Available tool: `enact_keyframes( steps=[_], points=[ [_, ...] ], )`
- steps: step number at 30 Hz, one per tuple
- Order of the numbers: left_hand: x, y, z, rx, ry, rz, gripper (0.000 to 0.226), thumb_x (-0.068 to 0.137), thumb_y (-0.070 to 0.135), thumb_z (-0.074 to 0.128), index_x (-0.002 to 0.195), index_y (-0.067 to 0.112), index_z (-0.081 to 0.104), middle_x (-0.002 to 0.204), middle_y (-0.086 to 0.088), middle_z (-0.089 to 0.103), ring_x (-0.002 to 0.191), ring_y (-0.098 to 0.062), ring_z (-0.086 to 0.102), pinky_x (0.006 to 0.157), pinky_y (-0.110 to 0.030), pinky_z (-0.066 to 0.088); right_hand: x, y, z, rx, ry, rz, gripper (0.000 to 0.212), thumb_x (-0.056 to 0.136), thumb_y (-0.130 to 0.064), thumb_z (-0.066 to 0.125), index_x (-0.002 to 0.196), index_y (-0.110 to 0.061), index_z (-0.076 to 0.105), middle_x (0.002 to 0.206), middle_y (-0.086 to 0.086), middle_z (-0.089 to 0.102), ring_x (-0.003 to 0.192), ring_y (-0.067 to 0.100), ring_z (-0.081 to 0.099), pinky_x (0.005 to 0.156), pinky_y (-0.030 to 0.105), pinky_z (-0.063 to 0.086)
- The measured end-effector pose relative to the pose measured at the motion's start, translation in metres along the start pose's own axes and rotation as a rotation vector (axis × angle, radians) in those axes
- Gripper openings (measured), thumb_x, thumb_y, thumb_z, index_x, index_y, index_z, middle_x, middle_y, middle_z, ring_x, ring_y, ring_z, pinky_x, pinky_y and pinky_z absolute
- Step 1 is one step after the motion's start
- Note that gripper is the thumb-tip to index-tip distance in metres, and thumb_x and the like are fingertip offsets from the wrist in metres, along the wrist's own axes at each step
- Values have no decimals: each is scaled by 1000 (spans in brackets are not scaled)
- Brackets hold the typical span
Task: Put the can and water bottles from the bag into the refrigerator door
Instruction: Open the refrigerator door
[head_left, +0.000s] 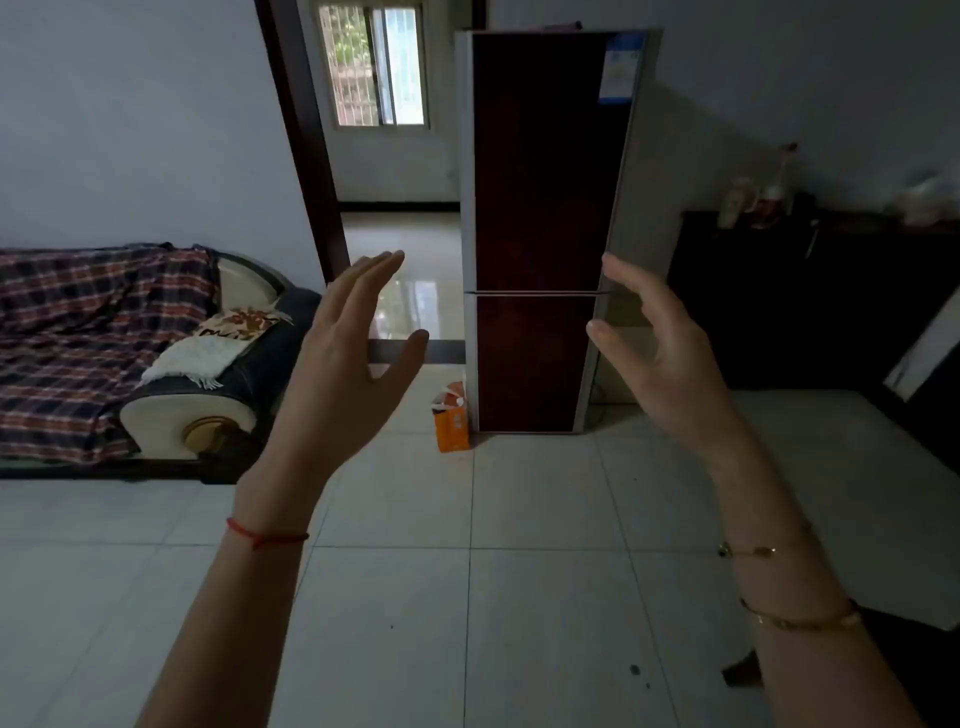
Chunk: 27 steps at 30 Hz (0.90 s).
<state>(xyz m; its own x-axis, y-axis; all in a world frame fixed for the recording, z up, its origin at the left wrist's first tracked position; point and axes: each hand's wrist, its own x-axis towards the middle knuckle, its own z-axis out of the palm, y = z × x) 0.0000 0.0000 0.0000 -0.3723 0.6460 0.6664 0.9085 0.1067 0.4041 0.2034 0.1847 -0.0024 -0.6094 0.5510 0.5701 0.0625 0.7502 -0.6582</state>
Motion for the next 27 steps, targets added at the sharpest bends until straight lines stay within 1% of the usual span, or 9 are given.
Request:
enact_keyframes(
  steps=[2,4,6,10,12,14,16,23,27],
  points=[
    [9,-15,11,-4,2,-5,65,93,31,57,151,14,33,157,-6,36,145,-22,34,117,-39,34,11,9,11,1,3,29,55,95,-30,56,146,-27,36,150,-14,39,140,-1,32,108,8,25],
    [16,-28,24,-24,-24,-40,64,93,28,59,151,13,34,156,-6,37,145,-21,34,116,-33,33,19,22,23,-14,-24,60,55,95,-29,56,146,-26,36,150,-14,40,139,-3,32,108,3,24],
    [26,-39,37,-34,-24,-54,63,93,24,61,150,13,35,155,-7,39,144,-20,35,116,-33,33,29,39,32,-9,-21,80,55,95,-29,57,146,-26,36,149,-14,41,139,-4,33,108,0,22],
    [50,-62,61,-34,-34,-83,63,93,23,61,150,14,35,153,-6,41,142,-17,37,115,-28,31,51,72,47,-4,-28,120,54,95,-28,57,145,-26,38,148,-13,42,138,-3,34,104,-3,21],
    [63,-76,75,-45,-44,-94,63,94,23,61,151,15,34,153,-6,41,142,-18,37,116,-31,33,64,90,55,1,-29,137,53,95,-28,57,145,-26,38,148,-13,43,138,-3,35,105,-3,22],
    [79,-89,90,-54,-52,-101,63,94,23,61,150,14,34,153,-7,42,142,-21,39,116,-40,36,78,107,62,1,-22,150,53,95,-28,57,144,-26,39,147,-13,43,138,-3,35,105,-3,22],
    [96,-100,105,-58,-54,-115,63,94,23,61,150,14,35,153,-7,42,142,-22,39,115,-44,38,96,126,68,-1,-21,152,52,95,-28,57,144,-25,39,147,-13,44,138,-3,36,105,-3,22],
    [168,-145,160,-58,-53,-155,63,94,23,62,150,14,35,152,-7,43,141,-22,41,113,-47,40,184,190,88,0,-53,144,50,96,-29,55,144,-26,40,147,-14,43,137,-6,35,105,-2,22],
    [213,-171,190,-33,-33,-169,63,94,23,62,150,14,35,152,-8,43,140,-23,42,112,-47,41,241,226,97,3,-68,141,51,96,-30,55,144,-27,39,147,-14,43,138,-2,35,108,6,24]
  ],
)
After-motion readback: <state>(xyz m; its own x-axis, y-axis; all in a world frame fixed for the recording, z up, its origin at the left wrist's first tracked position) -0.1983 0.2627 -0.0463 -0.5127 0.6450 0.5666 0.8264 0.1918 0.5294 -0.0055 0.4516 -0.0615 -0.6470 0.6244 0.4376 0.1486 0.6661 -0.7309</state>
